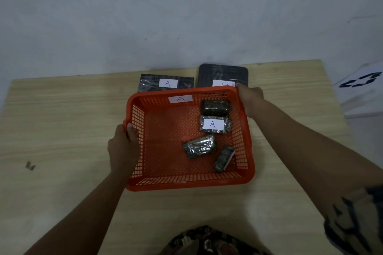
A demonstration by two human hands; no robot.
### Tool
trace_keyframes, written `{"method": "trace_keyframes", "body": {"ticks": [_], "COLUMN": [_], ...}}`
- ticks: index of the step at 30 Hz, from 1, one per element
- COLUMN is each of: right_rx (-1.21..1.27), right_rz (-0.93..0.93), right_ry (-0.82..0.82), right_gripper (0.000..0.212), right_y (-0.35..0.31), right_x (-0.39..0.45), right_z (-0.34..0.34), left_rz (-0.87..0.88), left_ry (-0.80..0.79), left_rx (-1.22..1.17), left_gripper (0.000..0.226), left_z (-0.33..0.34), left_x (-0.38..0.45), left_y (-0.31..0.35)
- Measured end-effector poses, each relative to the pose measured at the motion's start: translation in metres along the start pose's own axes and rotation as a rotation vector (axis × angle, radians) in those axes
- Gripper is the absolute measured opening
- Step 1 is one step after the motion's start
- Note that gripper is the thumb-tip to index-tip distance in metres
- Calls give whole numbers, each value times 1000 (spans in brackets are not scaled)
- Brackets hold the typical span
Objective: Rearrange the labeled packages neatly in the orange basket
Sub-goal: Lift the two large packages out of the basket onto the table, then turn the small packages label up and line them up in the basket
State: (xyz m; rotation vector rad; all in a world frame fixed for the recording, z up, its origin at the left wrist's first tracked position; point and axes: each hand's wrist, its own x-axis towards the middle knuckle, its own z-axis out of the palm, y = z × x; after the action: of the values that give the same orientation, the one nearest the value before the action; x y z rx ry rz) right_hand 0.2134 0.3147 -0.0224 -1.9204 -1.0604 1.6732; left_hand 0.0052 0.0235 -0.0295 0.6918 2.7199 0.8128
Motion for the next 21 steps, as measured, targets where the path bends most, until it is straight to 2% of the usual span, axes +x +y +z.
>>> {"method": "trace_keyframes", "body": {"ticks": [4,6,8,10,13,14,16,19,21], "right_rx": [-159,-260,-339,-417,-437,-432,-418,-382,-388], "right_rz": [-122,-216,-319,-424,-483,-486,-502,-521,-524], "right_ry": [13,20,23,26,21,24,30,56,65], "right_gripper": [44,52,49,42,35,34,35,42,46], "right_y": [17,31,45,59,73,77,82,86,87], "right_x": [-18,-35,-54,-67,-80,-82,-83,-82,-81], "right_z": [-6,-11,-17,-22,-26,-27,-27,-27,-26], "left_rz": [0,38,102,257,597,691,803,820,807], "left_ry": [-4,2,27,65,39,-9,-217,-574,-641], "left_rx": [-12,2,63,205,352,324,227,196,197], "left_gripper": [44,42,44,51,51,48,44,50,60], "left_z": [2,1,-1,-2,4,9,21,43,56], "left_x": [-2,-5,-7,-9,-16,-20,-31,-49,-56], "left_y": [0,3,4,3,13,22,42,60,62]}}
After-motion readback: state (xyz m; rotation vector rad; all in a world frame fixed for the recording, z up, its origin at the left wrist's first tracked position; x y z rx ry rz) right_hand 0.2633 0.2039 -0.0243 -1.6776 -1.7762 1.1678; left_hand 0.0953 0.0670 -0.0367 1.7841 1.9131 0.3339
